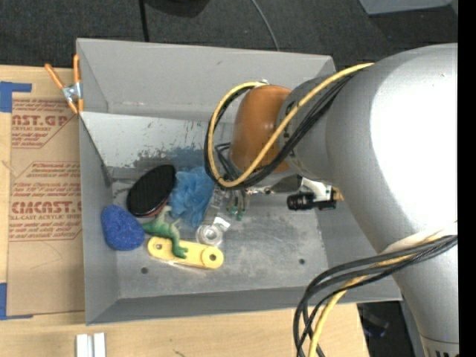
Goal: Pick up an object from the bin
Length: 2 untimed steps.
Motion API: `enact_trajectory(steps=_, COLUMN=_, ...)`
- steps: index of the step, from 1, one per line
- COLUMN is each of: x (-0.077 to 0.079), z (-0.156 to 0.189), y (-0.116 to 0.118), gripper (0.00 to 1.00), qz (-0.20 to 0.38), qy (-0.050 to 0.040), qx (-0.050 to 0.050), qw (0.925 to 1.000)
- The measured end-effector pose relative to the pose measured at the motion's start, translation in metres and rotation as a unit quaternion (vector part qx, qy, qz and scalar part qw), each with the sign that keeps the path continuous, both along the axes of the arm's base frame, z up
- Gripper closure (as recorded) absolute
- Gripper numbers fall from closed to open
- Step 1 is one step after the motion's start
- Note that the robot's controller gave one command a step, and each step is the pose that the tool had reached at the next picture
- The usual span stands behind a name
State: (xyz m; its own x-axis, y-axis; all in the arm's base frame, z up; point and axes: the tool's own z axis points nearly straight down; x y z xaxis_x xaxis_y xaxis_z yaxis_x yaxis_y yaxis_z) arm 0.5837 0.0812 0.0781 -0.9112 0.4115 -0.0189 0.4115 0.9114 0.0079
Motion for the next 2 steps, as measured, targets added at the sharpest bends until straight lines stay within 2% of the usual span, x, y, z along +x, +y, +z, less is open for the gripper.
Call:
enact_trajectory(steps=1, x=-0.024, z=0.001, y=-0.022, gripper=1.0, qz=-0.064, qy=0.0001, qx=0.0, qw=0.998)
enact_trajectory(steps=2, x=-0.019, z=-0.004, y=0.015, gripper=1.0, qz=-0.128, qy=-0.0006, qx=0.0, qw=0.9918)
